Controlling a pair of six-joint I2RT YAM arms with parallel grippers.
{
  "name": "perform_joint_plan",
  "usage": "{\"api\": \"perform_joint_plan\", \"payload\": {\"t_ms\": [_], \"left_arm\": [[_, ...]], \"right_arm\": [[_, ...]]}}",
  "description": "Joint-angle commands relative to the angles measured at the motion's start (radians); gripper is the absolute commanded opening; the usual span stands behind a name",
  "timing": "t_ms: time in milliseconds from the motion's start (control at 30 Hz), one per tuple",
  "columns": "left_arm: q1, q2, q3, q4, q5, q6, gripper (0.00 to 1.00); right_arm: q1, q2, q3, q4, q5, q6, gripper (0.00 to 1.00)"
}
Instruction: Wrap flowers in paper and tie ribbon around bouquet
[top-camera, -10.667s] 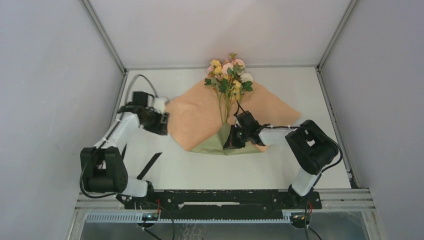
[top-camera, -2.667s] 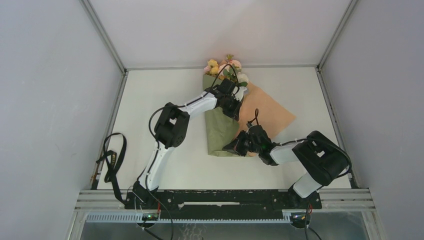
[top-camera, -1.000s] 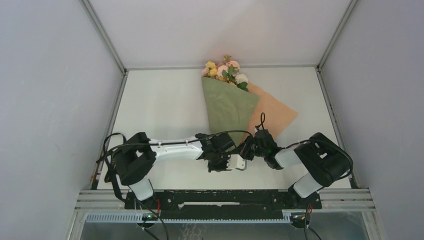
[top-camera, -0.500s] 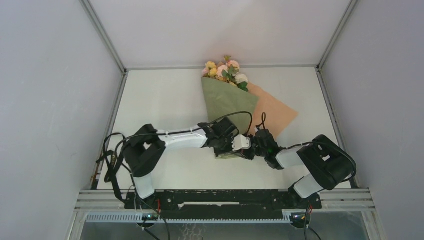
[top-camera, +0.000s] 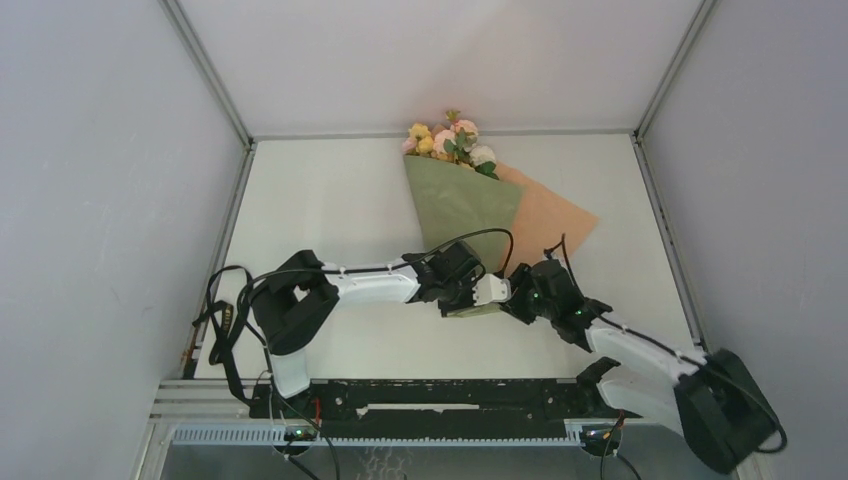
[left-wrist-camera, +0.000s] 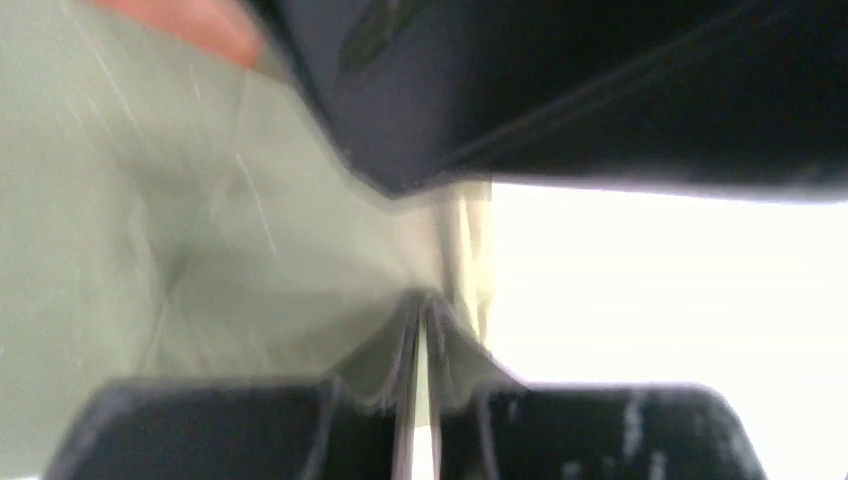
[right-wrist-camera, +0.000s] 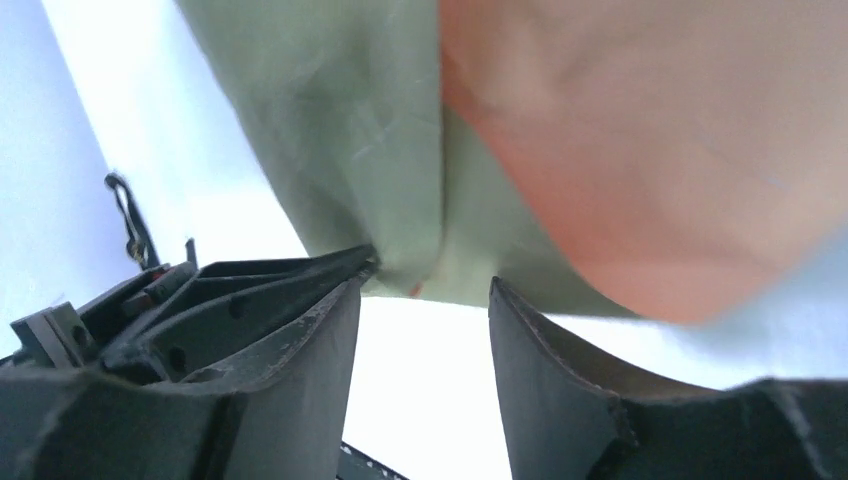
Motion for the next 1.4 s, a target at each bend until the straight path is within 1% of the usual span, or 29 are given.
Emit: {"api": "perform_joint_plan", "payload": {"t_ms": [0, 67, 167, 233, 300, 400, 467, 567, 633, 800, 900, 1033, 1133, 1267, 1367], "left_arm": [[0.003, 0.006, -0.045, -0.042, 0.0, -0.008, 0.13], [0.001, 0.008, -0.041, -0.042, 0.015, -0.012, 0.15], [0.001, 0.012, -0.034, -0.045, 0.025, -0.018, 0.17], [0.001, 0.01, -0.035, -0.044, 0.027, -0.016, 0.18], [0.001, 0.006, -0.037, -0.044, 0.028, -0.016, 0.2], [0.001, 0.002, -0.037, -0.044, 0.031, -0.016, 0.23], [0.001, -0.003, -0.035, -0.044, 0.037, -0.016, 0.24], [-0.002, -0.007, -0.017, -0.051, 0.039, -0.012, 0.26], [-0.003, -0.002, 0.007, -0.06, 0.038, -0.011, 0.28], [-0.004, 0.029, 0.066, -0.052, 0.046, -0.033, 0.33], [-0.006, 0.045, 0.071, -0.05, 0.065, -0.041, 0.37], [-0.034, 0.041, 0.041, -0.055, 0.073, 0.006, 0.46], [-0.082, 0.029, 0.002, -0.04, 0.059, 0.071, 0.53], [-0.134, 0.031, -0.042, -0.008, -0.032, 0.156, 0.55], [-0.137, 0.028, -0.046, -0.003, -0.042, 0.171, 0.55]], "right_arm": [[0.003, -0.213, 0.032, -0.333, 0.194, 0.004, 0.61], [0.004, -0.261, 0.006, -0.392, 0.22, 0.071, 0.63], [0.005, -0.272, -0.004, -0.429, 0.233, 0.117, 0.67], [0.005, -0.251, -0.014, -0.387, 0.233, 0.133, 0.68], [0.004, -0.209, -0.023, -0.31, 0.22, 0.143, 0.7], [-0.006, -0.113, -0.003, -0.253, 0.223, 0.127, 0.7], [-0.018, -0.068, 0.0, -0.212, 0.22, 0.118, 0.68], [-0.02, -0.024, 0.001, -0.157, 0.217, 0.102, 0.61], [-0.019, -0.018, 0.001, -0.156, 0.229, 0.091, 0.51], [0.005, -0.078, 0.008, -0.214, 0.331, 0.049, 0.15], [0.051, -0.115, 0.055, -0.286, 0.431, -0.007, 0.0], [0.097, -0.081, 0.149, -0.316, 0.481, -0.145, 0.0], [0.108, -0.046, 0.203, -0.281, 0.454, -0.269, 0.0], [0.109, -0.026, 0.208, -0.155, 0.342, -0.426, 0.0], [0.104, -0.022, 0.21, -0.108, 0.268, -0.51, 0.0]]}}
